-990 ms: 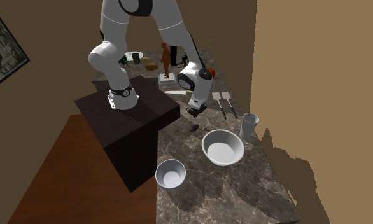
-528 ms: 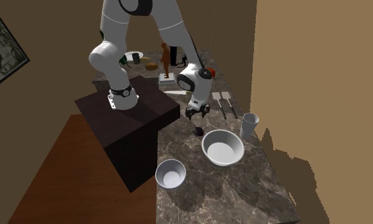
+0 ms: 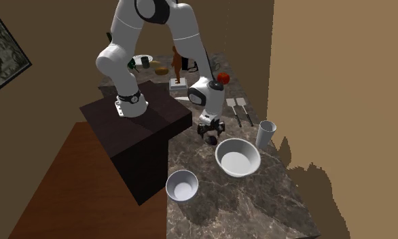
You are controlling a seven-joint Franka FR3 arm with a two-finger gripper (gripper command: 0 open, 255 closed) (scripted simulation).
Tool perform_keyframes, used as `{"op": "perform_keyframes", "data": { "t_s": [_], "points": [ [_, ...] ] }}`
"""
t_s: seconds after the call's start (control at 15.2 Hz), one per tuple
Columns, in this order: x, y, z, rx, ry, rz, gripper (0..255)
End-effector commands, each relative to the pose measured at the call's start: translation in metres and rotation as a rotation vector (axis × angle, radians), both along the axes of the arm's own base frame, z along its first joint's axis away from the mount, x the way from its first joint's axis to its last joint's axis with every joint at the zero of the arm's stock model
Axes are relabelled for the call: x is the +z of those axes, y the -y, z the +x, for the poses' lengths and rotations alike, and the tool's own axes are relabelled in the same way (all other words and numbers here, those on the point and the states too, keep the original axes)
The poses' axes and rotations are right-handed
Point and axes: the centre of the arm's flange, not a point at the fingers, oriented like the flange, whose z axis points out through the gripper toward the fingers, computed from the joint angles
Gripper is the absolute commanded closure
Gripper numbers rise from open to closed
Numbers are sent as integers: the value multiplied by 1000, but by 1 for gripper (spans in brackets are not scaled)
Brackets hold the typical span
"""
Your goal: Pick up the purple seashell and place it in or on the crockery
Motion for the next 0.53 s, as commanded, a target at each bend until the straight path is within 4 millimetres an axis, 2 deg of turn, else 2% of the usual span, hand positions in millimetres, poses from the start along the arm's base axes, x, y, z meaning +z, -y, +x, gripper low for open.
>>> {"op": "perform_keyframes", "data": {
  "t_s": [0.0, 0.2, 0.46],
  "points": [
    [-10, 1, 0, -2, 2, -1, 0],
    [-23, 2, 0, -2, 2, -1, 0],
    [-23, 2, 0, -2, 2, -1, 0]
  ]
}}
